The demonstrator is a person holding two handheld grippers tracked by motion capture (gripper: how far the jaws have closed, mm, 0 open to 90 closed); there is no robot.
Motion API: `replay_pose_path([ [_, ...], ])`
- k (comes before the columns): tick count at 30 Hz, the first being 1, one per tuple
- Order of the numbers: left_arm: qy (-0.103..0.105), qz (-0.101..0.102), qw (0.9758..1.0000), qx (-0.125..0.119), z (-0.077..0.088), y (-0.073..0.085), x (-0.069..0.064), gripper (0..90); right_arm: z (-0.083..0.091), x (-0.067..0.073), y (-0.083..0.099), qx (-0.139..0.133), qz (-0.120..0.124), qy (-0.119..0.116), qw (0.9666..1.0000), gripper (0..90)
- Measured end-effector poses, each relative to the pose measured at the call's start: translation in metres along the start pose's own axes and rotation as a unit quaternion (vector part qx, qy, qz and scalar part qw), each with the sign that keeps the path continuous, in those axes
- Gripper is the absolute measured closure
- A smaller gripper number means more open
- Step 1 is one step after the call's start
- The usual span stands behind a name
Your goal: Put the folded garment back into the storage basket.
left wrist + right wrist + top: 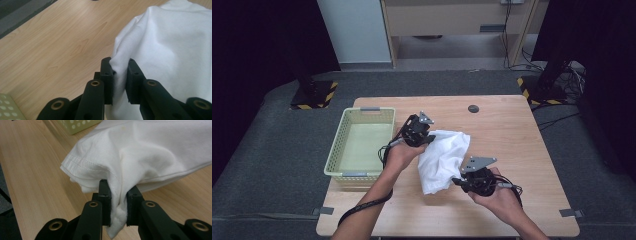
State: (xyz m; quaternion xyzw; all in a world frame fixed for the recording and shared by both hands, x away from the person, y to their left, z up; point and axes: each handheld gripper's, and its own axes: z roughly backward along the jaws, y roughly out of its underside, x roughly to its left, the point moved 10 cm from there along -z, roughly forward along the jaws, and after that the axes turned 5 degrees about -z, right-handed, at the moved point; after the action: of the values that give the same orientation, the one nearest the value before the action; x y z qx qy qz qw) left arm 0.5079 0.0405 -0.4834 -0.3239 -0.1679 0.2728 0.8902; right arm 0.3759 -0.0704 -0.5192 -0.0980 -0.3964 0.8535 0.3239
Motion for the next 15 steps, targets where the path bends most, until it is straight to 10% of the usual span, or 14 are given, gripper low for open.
replay_pose_path([
  [15, 0.001, 0.000, 1.0000, -0.003, 0.011, -0.016, 0.027, 78.7, -0.001, -0.007, -0.032, -0.006, -0.002, -0.010, 0.9999, 78.5],
])
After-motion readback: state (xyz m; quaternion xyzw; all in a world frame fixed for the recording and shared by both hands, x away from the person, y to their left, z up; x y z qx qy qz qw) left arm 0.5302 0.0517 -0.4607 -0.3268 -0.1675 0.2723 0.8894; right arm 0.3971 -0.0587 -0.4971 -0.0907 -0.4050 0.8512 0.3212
